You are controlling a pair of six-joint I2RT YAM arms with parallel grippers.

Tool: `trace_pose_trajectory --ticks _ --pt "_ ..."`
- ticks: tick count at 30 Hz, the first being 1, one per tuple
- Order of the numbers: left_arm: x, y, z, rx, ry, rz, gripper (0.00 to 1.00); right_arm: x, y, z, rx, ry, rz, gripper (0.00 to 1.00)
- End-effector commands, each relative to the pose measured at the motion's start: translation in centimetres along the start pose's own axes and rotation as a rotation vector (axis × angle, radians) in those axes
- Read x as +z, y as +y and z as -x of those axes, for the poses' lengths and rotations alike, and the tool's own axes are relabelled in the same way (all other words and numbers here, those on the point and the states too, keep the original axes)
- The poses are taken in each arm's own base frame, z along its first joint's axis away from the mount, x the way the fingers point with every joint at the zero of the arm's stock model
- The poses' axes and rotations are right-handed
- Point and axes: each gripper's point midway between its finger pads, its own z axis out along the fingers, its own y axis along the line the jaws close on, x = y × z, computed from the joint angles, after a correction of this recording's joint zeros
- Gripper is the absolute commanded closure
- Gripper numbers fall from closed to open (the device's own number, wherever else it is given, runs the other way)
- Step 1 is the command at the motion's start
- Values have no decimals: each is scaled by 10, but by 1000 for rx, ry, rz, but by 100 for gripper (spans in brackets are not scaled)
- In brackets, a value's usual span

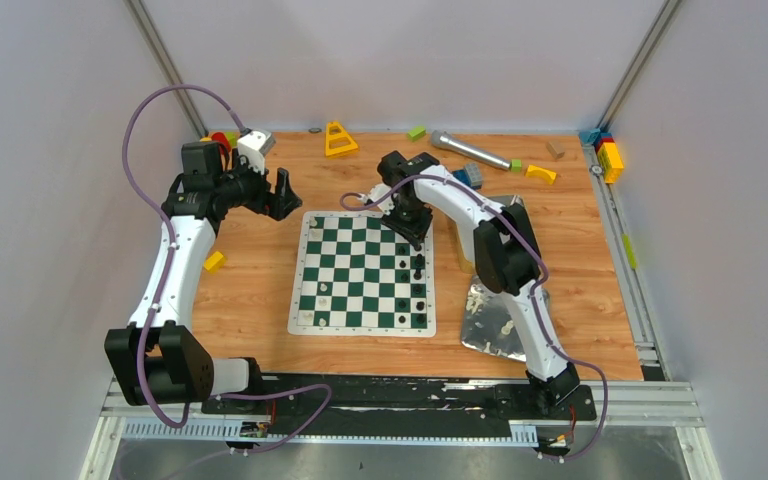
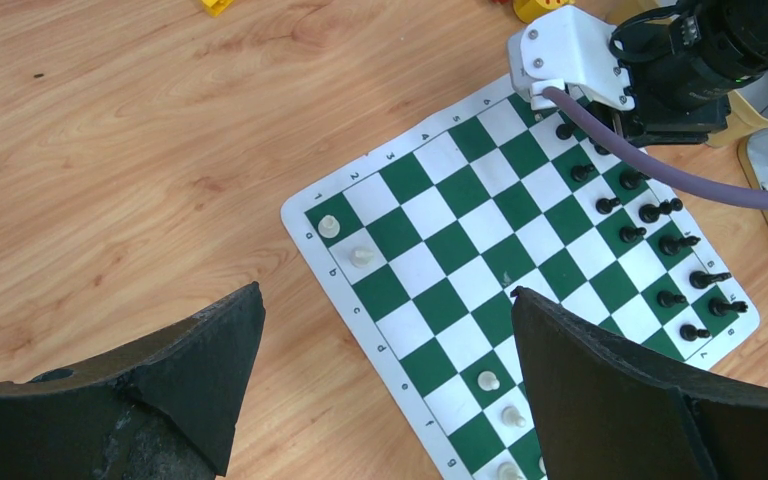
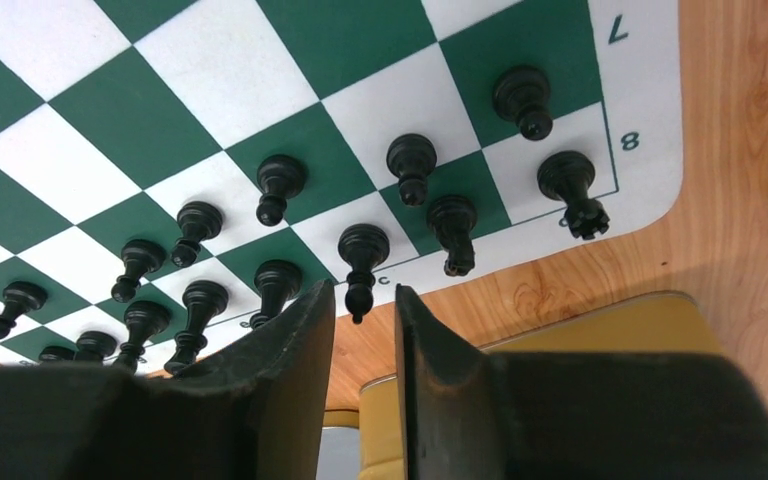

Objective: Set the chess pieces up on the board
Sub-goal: Place the chess piece on the chessboard, then pick up the chess piece from the storage box.

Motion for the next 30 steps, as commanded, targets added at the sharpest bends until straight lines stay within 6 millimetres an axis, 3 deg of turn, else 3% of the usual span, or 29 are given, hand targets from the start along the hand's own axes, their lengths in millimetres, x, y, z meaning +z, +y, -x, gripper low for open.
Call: trace_pose_trajectory --ticks 1,10,14,17,21,24,30 --pt "-12 1 21 49 -59 16 0 -12 -5 15 5 -38 -39 67" --pt "-10 1 22 47 -61 7 0 -69 -25 24 148 -215 -52 56" --pt "-8 -2 20 60 -61 -17 0 -102 -49 10 280 -331 -46 56" --pt "-7 -5 20 66 -63 -46 0 -115 -77 -17 410 -399 -46 54" --pt "-3 -12 21 66 -69 -103 0 -116 -112 -55 542 -448 -86 54" --pt "0 -16 21 68 -73 -140 0 -104 -129 -72 596 -460 -90 56" --pt "7 -15 21 72 -79 -164 0 -67 -144 -77 625 -465 -79 61"
